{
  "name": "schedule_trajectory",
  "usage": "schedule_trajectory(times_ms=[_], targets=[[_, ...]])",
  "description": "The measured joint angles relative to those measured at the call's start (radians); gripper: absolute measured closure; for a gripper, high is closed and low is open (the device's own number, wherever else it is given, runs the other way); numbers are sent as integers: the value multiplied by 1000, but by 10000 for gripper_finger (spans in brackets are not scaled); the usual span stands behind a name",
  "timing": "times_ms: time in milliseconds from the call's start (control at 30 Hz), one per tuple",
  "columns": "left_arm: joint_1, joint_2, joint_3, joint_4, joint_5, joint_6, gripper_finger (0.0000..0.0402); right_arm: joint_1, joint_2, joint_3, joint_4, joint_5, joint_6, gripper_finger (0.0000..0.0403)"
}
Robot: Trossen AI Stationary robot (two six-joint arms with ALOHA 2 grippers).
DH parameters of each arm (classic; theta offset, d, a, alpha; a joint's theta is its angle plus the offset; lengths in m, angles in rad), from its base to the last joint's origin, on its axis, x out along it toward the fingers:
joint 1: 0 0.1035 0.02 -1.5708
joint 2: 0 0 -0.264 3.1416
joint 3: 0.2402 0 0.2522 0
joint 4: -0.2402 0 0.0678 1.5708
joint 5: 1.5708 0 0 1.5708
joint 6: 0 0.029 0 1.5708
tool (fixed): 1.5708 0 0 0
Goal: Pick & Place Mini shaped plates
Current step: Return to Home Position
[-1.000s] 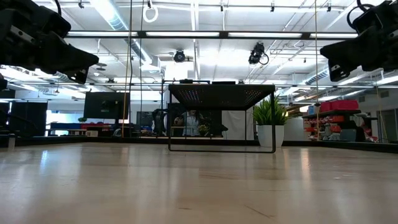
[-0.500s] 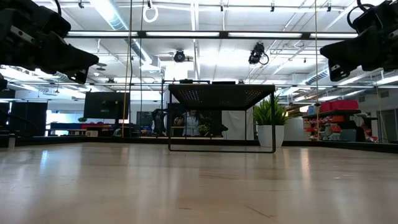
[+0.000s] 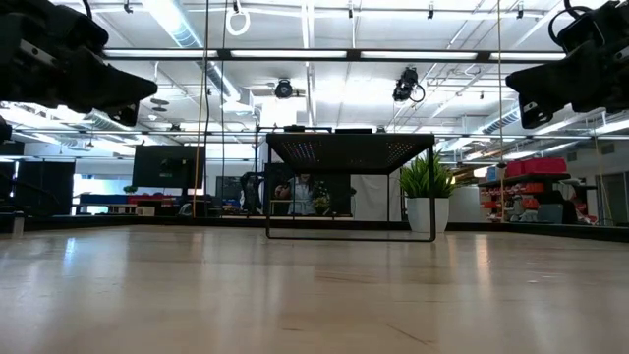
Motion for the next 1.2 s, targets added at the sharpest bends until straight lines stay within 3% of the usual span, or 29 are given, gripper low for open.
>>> schedule_trajectory(times_ms=[133, 1200], targets=[[15, -69, 1, -6, -1, 40, 379, 0, 0, 0, 0, 0, 0, 371], [18, -64, -2, 62, 0, 72, 378, 0, 0, 0, 0, 0, 0, 371]])
